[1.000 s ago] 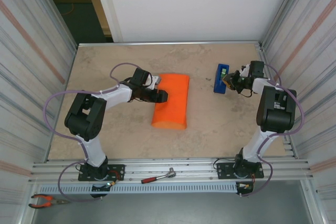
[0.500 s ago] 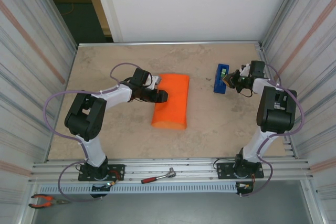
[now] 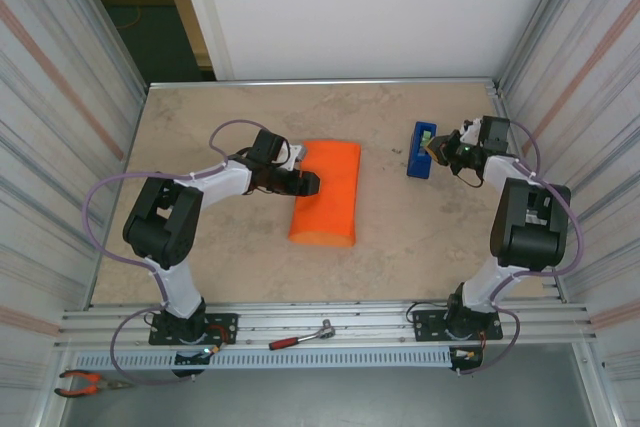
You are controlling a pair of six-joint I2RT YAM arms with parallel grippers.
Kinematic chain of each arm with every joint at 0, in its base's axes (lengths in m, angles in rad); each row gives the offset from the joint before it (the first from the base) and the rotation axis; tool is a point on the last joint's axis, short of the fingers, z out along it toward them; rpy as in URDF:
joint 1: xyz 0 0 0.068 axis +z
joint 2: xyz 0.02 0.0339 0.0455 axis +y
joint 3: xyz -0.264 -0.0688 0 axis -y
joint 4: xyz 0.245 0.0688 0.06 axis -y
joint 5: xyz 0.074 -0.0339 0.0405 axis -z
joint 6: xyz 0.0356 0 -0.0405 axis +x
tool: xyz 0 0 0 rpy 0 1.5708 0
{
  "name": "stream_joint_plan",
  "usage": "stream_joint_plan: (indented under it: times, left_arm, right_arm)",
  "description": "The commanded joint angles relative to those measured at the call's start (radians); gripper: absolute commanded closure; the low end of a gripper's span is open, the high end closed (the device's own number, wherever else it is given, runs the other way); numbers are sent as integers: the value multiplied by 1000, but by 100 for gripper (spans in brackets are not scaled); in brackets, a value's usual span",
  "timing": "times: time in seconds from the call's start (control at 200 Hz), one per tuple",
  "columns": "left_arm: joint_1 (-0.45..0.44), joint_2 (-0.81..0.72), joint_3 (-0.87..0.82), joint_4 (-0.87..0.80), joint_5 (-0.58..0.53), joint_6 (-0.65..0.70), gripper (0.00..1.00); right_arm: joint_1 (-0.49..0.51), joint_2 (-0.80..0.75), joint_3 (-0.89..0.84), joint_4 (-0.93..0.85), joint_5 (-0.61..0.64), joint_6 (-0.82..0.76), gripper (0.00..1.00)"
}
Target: Wrap the gift box in paper
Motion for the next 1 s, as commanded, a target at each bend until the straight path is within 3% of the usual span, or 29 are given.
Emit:
stream_joint_plan:
  times: [0.0, 0.551, 0.997]
  left_arm:
    - [-35, 74, -39, -130, -91, 36, 31]
    - [-40, 75, -37, -133, -94, 39, 31]
    - [-42, 70, -38, -133, -100, 41, 31]
  right_arm:
    - [5, -63, -41, 3, -44, 26, 100]
    - [-3, -157, -200, 32, -29, 29, 100]
    - [-21, -98, -279, 102, 8, 35, 100]
